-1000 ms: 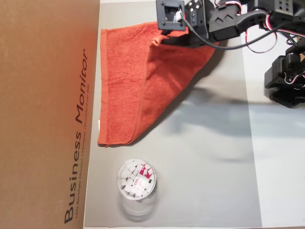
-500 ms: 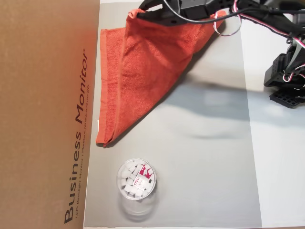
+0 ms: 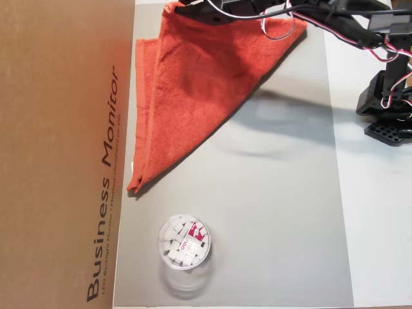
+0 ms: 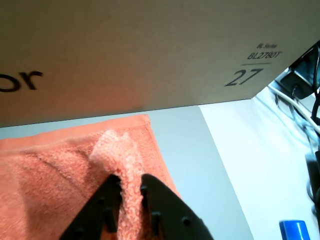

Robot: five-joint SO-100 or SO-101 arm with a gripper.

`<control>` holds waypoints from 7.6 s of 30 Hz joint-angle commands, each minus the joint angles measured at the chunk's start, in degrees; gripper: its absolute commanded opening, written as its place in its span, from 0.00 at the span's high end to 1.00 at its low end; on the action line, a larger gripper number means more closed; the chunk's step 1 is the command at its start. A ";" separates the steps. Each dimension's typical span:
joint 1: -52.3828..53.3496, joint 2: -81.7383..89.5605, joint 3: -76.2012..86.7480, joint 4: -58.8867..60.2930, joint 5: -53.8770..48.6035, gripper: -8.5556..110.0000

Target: Fold the blanket.

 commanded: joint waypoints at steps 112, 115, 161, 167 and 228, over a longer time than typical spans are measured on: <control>17.84 23.12 30.23 -8.70 32.96 0.81; 18.54 29.18 34.72 -2.64 37.09 0.81; 31.29 59.33 88.68 -12.48 76.11 0.80; 31.11 59.33 95.10 -20.21 73.65 0.80; 27.69 36.74 102.22 -55.72 54.84 0.80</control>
